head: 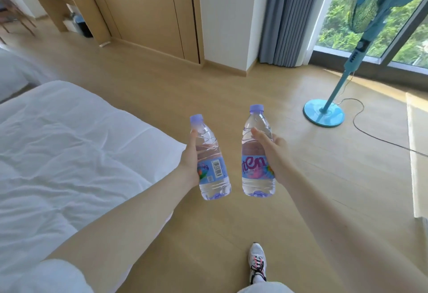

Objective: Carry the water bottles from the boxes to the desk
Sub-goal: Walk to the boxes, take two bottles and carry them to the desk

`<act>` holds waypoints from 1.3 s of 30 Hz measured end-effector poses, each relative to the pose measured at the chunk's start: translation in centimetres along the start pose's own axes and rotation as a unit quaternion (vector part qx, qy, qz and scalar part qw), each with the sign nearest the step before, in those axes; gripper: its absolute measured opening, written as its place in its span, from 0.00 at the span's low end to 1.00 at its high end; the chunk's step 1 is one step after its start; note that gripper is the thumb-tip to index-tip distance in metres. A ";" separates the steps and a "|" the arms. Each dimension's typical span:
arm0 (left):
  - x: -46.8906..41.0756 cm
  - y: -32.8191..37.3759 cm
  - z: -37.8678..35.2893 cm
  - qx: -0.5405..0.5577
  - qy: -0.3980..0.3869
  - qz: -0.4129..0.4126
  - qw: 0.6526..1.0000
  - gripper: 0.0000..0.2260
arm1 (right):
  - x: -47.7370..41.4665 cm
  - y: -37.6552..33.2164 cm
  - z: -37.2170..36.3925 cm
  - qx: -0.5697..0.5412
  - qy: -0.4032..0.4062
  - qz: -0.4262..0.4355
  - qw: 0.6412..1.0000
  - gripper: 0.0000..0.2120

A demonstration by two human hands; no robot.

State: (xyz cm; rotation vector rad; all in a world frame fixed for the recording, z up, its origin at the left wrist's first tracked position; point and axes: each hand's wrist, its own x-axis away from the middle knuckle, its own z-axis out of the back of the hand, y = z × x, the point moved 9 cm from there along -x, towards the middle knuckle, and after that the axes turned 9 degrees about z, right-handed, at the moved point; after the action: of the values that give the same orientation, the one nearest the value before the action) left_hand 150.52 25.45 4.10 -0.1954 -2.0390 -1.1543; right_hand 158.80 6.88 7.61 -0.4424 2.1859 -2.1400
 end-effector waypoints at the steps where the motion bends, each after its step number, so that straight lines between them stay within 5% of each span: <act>1: -0.8 0.4 -1.5 -0.006 0.000 0.008 1.000 0.25 | -1.5 -0.5 1.1 -0.003 0.000 -0.002 1.000 0.13; 10: -6.6 3.2 -13.9 -0.027 0.016 0.036 0.999 0.27 | -12.3 -4.1 8.9 -0.053 -0.029 -0.010 0.998 0.13; 25: -16.6 10.4 -22.5 -0.082 0.008 0.022 0.996 0.27 | -23.8 -7.5 14.3 -0.042 0.016 0.026 0.999 0.12; 39: -32.3 22.8 -21.5 -0.033 0.028 0.067 0.997 0.28 | -43.1 -8.7 6.4 0.020 -0.008 -0.013 1.000 0.12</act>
State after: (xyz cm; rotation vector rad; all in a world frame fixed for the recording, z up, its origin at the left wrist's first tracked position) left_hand 195.32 29.09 3.44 -0.3252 -1.9098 -1.1317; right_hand 203.03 10.84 8.97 -0.4872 2.1353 -2.1816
